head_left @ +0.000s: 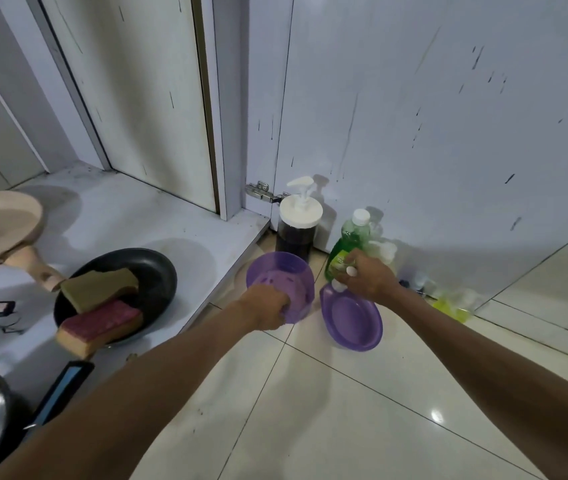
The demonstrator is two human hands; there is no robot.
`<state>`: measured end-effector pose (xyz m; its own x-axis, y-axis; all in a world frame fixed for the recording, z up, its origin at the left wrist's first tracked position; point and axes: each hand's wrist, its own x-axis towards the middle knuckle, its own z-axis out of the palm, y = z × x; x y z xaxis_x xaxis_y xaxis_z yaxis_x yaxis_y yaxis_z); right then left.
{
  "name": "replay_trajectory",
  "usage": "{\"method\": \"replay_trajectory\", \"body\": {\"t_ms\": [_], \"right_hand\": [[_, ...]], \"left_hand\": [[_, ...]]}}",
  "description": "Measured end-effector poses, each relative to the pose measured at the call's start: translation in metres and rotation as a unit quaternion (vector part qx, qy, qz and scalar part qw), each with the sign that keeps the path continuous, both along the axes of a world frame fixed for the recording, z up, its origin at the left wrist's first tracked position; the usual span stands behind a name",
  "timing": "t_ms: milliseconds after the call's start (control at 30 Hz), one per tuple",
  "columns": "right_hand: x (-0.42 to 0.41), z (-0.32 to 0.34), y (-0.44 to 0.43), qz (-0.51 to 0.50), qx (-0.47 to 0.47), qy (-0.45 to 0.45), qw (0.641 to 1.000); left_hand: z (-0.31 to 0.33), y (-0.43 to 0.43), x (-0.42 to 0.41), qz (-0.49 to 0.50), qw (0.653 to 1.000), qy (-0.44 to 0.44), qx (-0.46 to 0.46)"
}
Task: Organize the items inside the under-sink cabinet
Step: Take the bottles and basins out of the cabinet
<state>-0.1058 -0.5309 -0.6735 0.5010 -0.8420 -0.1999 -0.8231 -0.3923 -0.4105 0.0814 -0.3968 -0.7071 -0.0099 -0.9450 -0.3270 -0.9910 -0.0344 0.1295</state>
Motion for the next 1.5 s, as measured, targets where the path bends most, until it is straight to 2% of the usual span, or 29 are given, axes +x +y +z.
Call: {"method": "replay_trajectory", "body": {"t_ms": [167, 333, 433, 600, 733, 833, 1033, 1133, 1233, 1400, 1500], "right_hand": [[0.015, 0.024, 0.008, 0.043, -0.039, -0.001, 0.998], [0.059, 0.049, 0.027, 0.195, -0.110, 0.032, 0.974], [0.100, 0.058, 0.046, 0.246, -0.125, 0.026, 0.961], [0.165, 0.053, 0.088, 0.303, -0.102, 0.019, 0.947], [0.209, 0.041, 0.136, 0.352, -0.075, 0.006, 0.933], [0.234, 0.030, 0.167, 0.381, -0.049, -0.018, 0.923], [0.265, 0.015, 0.208, 0.435, 0.037, 0.005, 0.900], [0.273, 0.012, 0.216, 0.438, 0.081, 0.037, 0.894], [0.279, 0.005, 0.216, 0.421, 0.080, 0.027, 0.903], [0.277, 0.005, 0.209, 0.399, 0.088, -0.009, 0.913], [0.269, 0.018, 0.197, 0.391, 0.067, -0.003, 0.918]], "left_hand": [[0.015, -0.001, 0.013, 0.039, 0.999, -0.008, -0.016], [0.051, 0.022, 0.056, 0.082, 0.992, -0.041, -0.088], [0.067, 0.052, 0.094, 0.146, 0.985, -0.049, -0.084], [0.080, 0.107, 0.159, 0.241, 0.964, -0.048, -0.102], [0.079, 0.144, 0.205, 0.299, 0.950, -0.049, -0.072], [0.072, 0.162, 0.227, 0.317, 0.946, -0.050, -0.046], [0.049, 0.179, 0.249, 0.322, 0.946, -0.025, -0.028], [0.049, 0.174, 0.252, 0.321, 0.946, -0.037, -0.005], [0.050, 0.168, 0.251, 0.337, 0.941, -0.027, -0.002], [0.058, 0.160, 0.245, 0.376, 0.926, 0.020, -0.033], [0.066, 0.151, 0.242, 0.393, 0.915, 0.076, -0.057]]}}
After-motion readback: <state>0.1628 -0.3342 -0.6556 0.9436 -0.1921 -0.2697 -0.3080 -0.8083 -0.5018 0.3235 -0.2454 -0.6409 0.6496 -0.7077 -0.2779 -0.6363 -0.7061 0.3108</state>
